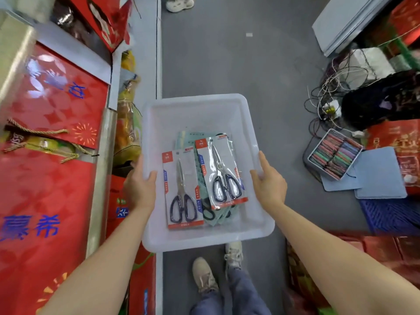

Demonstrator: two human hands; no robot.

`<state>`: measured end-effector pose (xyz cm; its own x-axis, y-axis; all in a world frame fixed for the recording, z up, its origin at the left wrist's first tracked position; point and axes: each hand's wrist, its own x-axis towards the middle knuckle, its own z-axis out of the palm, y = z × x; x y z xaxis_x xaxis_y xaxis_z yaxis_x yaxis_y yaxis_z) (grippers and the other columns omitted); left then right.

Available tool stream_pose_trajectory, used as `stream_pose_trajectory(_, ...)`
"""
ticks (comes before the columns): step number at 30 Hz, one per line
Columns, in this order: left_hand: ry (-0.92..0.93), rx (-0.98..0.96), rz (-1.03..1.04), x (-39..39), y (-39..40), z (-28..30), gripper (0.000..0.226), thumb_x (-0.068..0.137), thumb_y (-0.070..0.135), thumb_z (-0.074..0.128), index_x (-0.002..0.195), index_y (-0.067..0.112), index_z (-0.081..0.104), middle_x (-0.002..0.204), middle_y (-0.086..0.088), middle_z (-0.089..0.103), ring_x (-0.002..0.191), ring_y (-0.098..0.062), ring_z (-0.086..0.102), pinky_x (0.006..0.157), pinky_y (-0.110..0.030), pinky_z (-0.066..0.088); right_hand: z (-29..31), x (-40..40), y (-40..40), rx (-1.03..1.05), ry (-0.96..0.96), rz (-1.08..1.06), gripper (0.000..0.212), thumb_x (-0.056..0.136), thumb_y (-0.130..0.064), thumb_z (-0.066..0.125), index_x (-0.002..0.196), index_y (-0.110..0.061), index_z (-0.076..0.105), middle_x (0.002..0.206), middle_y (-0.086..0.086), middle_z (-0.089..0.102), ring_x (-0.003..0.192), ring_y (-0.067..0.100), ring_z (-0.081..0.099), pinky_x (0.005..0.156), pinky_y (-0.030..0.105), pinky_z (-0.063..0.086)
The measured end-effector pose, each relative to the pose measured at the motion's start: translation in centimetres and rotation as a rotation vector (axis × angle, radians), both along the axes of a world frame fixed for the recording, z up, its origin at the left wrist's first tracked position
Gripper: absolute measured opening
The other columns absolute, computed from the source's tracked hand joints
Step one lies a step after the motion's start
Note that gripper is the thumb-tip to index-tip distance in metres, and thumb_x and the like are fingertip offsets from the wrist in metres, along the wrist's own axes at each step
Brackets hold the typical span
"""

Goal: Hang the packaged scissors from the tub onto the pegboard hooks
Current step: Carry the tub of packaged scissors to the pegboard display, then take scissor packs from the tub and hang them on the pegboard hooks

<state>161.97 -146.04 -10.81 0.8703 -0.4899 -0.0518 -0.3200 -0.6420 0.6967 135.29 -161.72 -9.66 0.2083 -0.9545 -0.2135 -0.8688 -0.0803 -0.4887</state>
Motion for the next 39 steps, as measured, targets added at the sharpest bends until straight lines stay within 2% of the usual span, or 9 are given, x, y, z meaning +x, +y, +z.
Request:
stream_pose_trajectory(18, -0.105, 0.17, 0.045, 3.4, -4.9, -5.6, 0.059, 0.089, 0.023, 0.068, 0.144, 0.024, 0.046, 0.129, -0.013, 0.062, 0.113, -0.036, 0.059, 0.088, -0.043, 0.048, -6.5, 4.5, -5.3, -0.088, 0.075, 0.081, 0.059, 0.096, -0.026, 0.051, 0.15, -0.028, 0.027, 0.088, 0.007, 0.056, 0.069, 0.032, 0.056, 0.059, 0.033, 0.04)
stream_pose_trajectory(20, -0.224, 0.245, 0.004, 3.3, -5.0, -5.2, 0.061, 0.087, 0.021, 0.069, 0.143, 0.02, 0.046, 0.129, -0.015, 0.058, 0.113, -0.039, 0.054, 0.088, -0.047, 0.045, -6.5, 5.0, -5.3, -0.221, 0.125, 0.127, 0.061, 0.09, -0.014, 0.056, 0.147, -0.015, 0.036, 0.103, 0.012, 0.056, 0.086, 0.033, 0.053, 0.068, 0.042, 0.049)
stream_pose_trajectory(21, -0.322, 0.281, -0.03, 3.2, -5.0, -5.2, 0.063, 0.084, 0.02, 0.07, 0.142, 0.017, 0.047, 0.13, -0.016, 0.055, 0.113, -0.039, 0.051, 0.091, -0.048, 0.043, -6.4, 5.3, -5.3, -0.325, 0.159, 0.168, 0.061, 0.086, -0.009, 0.058, 0.144, -0.008, 0.039, 0.113, 0.016, 0.056, 0.099, 0.035, 0.05, 0.081, 0.048, 0.049)
stream_pose_trajectory(23, -0.469, 0.299, -0.156, 2.5, -5.1, -5.4, 0.064, 0.083, 0.019, 0.068, 0.142, 0.011, 0.046, 0.134, -0.016, 0.049, 0.12, -0.036, 0.045, 0.099, -0.045, 0.041, -6.3, 6.3, -4.9, -0.455, 0.15, 0.3, 0.061, 0.082, -0.003, 0.06, 0.14, 0.001, 0.042, 0.128, 0.022, 0.053, 0.118, 0.038, 0.043, 0.102, 0.049, 0.039)
stream_pose_trajectory(25, -0.456, 0.284, -0.373, 1.1, -5.4, -6.1, 0.067, 0.083, 0.015, 0.068, 0.144, 0.007, 0.041, 0.138, -0.017, 0.045, 0.125, -0.033, 0.044, 0.104, -0.042, 0.043, -6.1, 8.2, -4.2, -0.353, 0.033, 0.411, 0.061, 0.083, -0.002, 0.058, 0.141, 0.002, 0.039, 0.133, 0.021, 0.05, 0.12, 0.036, 0.042, 0.101, 0.047, 0.041)
stream_pose_trajectory(27, -0.265, 0.28, -0.437, -0.8, -6.0, -7.0, 0.069, 0.085, 0.013, 0.069, 0.146, 0.006, 0.038, 0.143, -0.017, 0.041, 0.131, -0.03, 0.042, 0.106, -0.044, 0.044, -6.4, 9.8, -3.5, -0.108, -0.037, 0.394, 0.061, 0.089, -0.007, 0.053, 0.146, -0.001, 0.03, 0.14, 0.019, 0.043, 0.12, 0.034, 0.043, 0.1, 0.044, 0.043)
stream_pose_trajectory(30, 0.012, 0.36, -0.294, -2.8, -6.7, -8.2, 0.074, 0.088, 0.014, 0.068, 0.15, 0.008, 0.029, 0.152, -0.014, 0.032, 0.139, -0.029, 0.035, 0.111, -0.038, 0.036, -7.5, 10.8, -3.7, 0.126, -0.003, 0.26, 0.064, 0.094, -0.017, 0.05, 0.149, -0.006, 0.018, 0.15, 0.018, 0.028, 0.131, 0.037, 0.033, 0.106, 0.043, 0.034)
stream_pose_trajectory(34, 0.112, 0.508, -0.125, -3.2, -6.9, -9.5, 0.089, 0.085, 0.035, 0.071, 0.152, 0.006, 0.02, 0.153, -0.016, 0.031, 0.14, -0.029, 0.033, 0.112, -0.04, 0.035, -8.4, 11.4, -4.4, 0.331, 0.096, 0.22, 0.08, 0.096, -0.038, 0.048, 0.152, -0.009, 0.0, 0.158, 0.022, 0.007, 0.144, 0.039, 0.01, 0.117, 0.045, 0.016)
stream_pose_trajectory(39, 0.095, 0.663, -0.094, -3.5, -8.1, -10.2, 0.091, 0.08, 0.053, 0.069, 0.148, 0.01, 0.028, 0.15, -0.014, 0.033, 0.137, -0.029, 0.032, 0.111, -0.041, 0.036, -8.9, 13.0, -5.1, 0.432, 0.174, 0.163, 0.096, 0.087, -0.046, 0.057, 0.151, -0.006, -0.003, 0.15, 0.02, 0.022, 0.138, 0.038, 0.018, 0.117, 0.046, 0.016)
